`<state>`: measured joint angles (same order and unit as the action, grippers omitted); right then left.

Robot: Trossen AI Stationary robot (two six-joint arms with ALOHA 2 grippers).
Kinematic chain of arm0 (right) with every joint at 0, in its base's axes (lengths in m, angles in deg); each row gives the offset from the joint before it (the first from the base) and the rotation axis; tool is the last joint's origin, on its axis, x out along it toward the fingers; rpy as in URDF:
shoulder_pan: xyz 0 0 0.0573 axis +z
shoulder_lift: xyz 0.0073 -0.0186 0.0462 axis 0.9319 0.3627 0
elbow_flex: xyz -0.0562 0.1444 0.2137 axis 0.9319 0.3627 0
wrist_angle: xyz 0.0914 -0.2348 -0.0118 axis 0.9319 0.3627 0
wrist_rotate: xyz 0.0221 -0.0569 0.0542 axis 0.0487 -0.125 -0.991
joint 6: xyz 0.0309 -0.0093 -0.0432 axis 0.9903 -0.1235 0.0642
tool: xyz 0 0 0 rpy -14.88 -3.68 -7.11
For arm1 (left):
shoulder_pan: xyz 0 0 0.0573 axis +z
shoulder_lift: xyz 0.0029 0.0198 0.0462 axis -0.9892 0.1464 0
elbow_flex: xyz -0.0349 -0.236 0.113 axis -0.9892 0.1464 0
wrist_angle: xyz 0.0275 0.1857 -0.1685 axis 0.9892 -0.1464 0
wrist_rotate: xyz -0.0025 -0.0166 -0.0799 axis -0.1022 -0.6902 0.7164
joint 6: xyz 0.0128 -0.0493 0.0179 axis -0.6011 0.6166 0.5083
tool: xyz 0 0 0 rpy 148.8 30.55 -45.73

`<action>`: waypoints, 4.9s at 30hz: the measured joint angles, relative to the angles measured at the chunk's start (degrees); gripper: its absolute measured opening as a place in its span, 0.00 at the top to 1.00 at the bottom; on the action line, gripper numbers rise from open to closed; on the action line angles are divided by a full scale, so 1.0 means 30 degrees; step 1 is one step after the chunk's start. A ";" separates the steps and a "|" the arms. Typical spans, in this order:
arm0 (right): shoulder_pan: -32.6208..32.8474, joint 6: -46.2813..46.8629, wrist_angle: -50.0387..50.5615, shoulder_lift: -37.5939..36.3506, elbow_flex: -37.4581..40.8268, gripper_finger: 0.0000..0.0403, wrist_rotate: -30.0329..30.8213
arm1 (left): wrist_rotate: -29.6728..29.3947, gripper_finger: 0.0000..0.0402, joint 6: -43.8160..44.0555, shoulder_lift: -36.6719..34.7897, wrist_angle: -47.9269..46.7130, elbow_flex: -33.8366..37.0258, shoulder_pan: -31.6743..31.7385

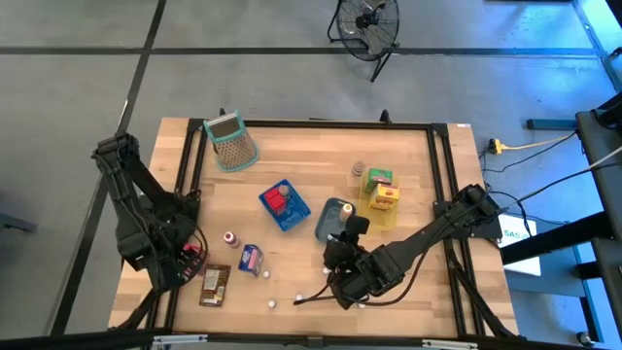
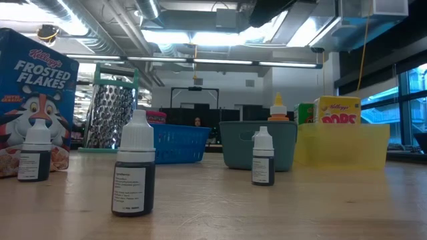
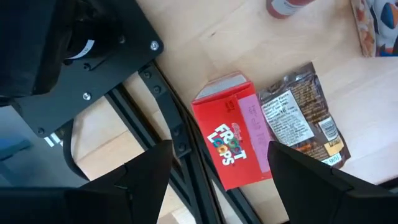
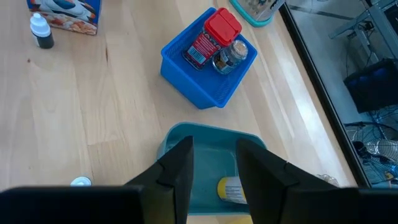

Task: Pick & Place Kitchen Items
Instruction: Put the red cereal box into the yellow bin

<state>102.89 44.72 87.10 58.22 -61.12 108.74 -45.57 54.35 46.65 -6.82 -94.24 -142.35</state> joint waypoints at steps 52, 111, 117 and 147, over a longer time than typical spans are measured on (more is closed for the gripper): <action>-0.0007 -0.0291 -0.0060 0.0000 0.0000 0.69 -0.0503 | -0.4574 0.35 -0.2939 0.0590 0.0203 0.0007 0.0101; 0.0022 -0.0372 0.0013 0.0000 0.0000 0.69 -0.0532 | -0.1000 0.12 0.0057 0.1552 0.0439 -0.1056 0.0146; 0.0022 -0.0372 0.0013 0.0000 0.0002 0.69 -0.0510 | -0.1090 0.12 0.1129 0.1885 0.0986 -0.1042 0.0146; 0.0036 -0.0364 -0.0167 0.0000 0.0000 0.69 -0.1370 | 0.0185 0.12 0.2535 0.2011 0.0917 0.0030 0.0335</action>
<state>103.00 43.62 86.60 58.22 -61.12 104.63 -45.01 61.96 52.68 -4.07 -94.15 -141.35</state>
